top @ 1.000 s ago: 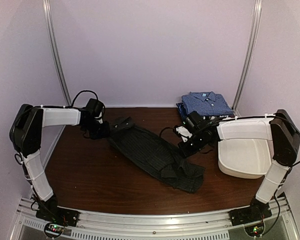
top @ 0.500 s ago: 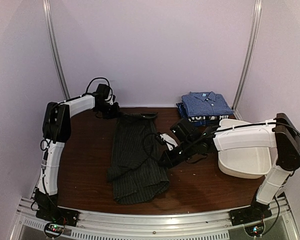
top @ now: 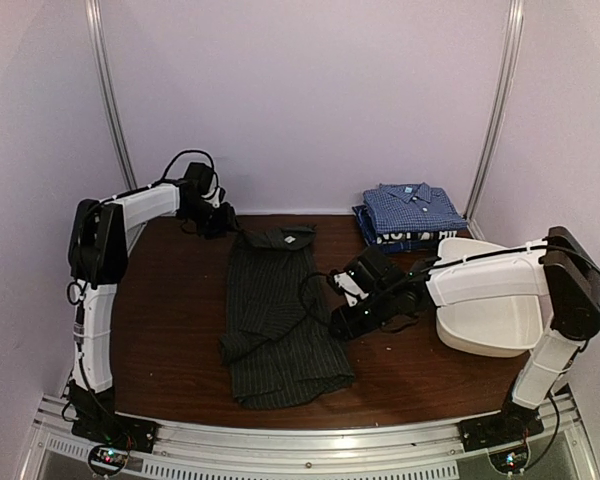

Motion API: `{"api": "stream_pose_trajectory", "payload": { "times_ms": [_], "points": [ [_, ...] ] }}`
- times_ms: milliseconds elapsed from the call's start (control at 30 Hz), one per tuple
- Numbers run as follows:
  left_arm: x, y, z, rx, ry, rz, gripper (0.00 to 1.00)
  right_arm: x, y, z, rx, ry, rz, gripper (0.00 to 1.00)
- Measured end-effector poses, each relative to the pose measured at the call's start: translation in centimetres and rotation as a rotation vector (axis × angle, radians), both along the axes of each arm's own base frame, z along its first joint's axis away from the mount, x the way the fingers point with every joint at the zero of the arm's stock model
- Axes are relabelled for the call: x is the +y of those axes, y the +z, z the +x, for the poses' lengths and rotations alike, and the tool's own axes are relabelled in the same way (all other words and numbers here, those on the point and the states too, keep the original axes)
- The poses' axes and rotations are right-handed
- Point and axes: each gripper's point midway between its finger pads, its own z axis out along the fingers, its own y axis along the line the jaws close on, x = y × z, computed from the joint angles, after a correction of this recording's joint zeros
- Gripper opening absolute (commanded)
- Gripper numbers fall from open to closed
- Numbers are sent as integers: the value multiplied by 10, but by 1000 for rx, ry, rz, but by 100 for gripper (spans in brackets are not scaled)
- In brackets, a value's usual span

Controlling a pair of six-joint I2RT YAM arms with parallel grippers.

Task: Fold and stack the long sleeve shirts
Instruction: Move the rectangle-folded shirt to the center of the board, then flatten out the rectangle-folded shirt at the center of the board.

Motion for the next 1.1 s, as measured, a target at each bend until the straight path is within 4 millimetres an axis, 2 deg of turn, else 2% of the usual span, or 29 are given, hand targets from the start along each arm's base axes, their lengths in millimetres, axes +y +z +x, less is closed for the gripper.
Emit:
{"api": "stream_pose_trajectory", "payload": {
  "times_ms": [133,233,333,400,467,633,767,900,1100],
  "points": [
    [13,10,-34,15,8,17,58,-10,5,13,-60,-58,-58,56],
    [20,19,-55,5,12,17,59,-5,23,26,-130,-77,-66,60],
    [24,19,-73,4,12,13,58,14,46,33,-194,-68,-37,63],
    [26,15,-85,10,10,6,58,35,60,35,-236,-40,-18,64],
    [27,5,-104,37,4,-2,58,57,64,36,-262,-12,-8,65],
    [24,-20,-161,123,-24,-20,58,108,45,34,-286,71,-33,67],
    [20,-24,-202,155,-50,-46,57,137,19,32,-284,125,-75,68],
    [19,-25,-232,169,-59,-72,57,150,0,29,-279,161,-112,69],
    [13,-44,-279,241,-85,-92,57,152,-13,28,-271,181,-142,72]
  ]
}}
